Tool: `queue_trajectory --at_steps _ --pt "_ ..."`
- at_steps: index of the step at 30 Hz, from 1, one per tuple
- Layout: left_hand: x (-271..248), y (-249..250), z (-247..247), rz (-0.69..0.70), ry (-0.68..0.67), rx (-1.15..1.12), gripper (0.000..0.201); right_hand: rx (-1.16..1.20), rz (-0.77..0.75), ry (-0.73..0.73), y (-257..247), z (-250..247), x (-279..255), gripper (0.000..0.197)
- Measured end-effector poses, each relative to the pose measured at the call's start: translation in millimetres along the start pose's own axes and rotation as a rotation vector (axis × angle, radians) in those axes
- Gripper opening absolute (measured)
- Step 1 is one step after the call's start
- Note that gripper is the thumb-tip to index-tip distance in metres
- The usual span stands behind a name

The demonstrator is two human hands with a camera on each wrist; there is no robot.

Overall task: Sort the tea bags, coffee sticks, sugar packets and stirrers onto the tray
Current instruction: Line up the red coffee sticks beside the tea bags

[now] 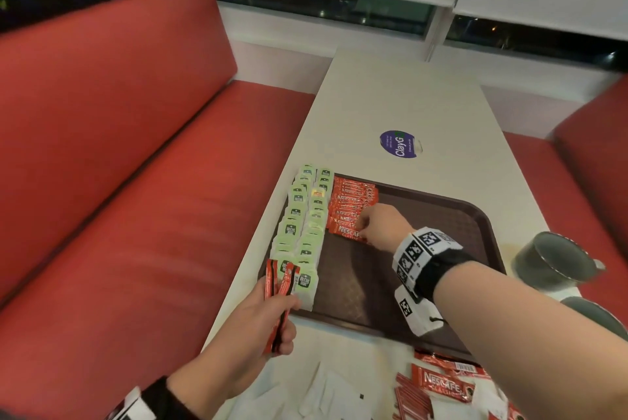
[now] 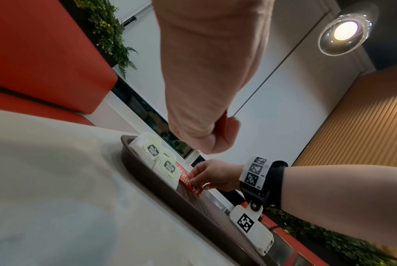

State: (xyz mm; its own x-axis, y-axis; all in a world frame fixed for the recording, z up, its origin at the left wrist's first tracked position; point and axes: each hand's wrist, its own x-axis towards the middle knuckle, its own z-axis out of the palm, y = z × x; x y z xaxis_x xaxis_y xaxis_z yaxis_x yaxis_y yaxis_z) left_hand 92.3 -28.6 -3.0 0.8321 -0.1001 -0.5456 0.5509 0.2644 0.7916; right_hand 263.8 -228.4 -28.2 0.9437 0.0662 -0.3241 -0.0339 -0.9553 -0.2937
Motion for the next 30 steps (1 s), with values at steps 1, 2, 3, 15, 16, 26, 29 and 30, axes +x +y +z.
queue_trajectory --at_steps 1,2,3,15,16,26,29,30 --pt "0 -1 -2 -0.001 0.007 0.005 0.024 -0.009 0.006 -0.003 -1 1 0 0.014" --pt "-1 -1 -3 -0.002 0.01 0.011 0.024 -0.024 0.01 -0.002 -2 2 0 0.013" --pt "-1 -2 -4 -0.002 0.011 0.017 0.023 -0.04 0.014 0.003 -3 2 0 0.013" --pt "-1 1 2 -0.006 0.017 0.022 0.011 -0.17 0.036 -0.012 -16 -1 1 0.026" --pt "-1 2 2 -0.01 0.016 0.013 0.011 -0.175 0.035 -0.008 -16 -1 1 0.026" --pt "0 7 7 0.089 -0.012 0.123 0.016 -0.05 0.001 0.129 -14 0 2 0.014" --pt "-3 8 4 0.26 0.031 0.422 0.016 0.295 -0.128 0.195 -19 -10 -24 0.019" --pt "-3 8 3 0.309 0.048 0.5 0.015 0.392 -0.185 0.164 -22 -16 -40 0.021"
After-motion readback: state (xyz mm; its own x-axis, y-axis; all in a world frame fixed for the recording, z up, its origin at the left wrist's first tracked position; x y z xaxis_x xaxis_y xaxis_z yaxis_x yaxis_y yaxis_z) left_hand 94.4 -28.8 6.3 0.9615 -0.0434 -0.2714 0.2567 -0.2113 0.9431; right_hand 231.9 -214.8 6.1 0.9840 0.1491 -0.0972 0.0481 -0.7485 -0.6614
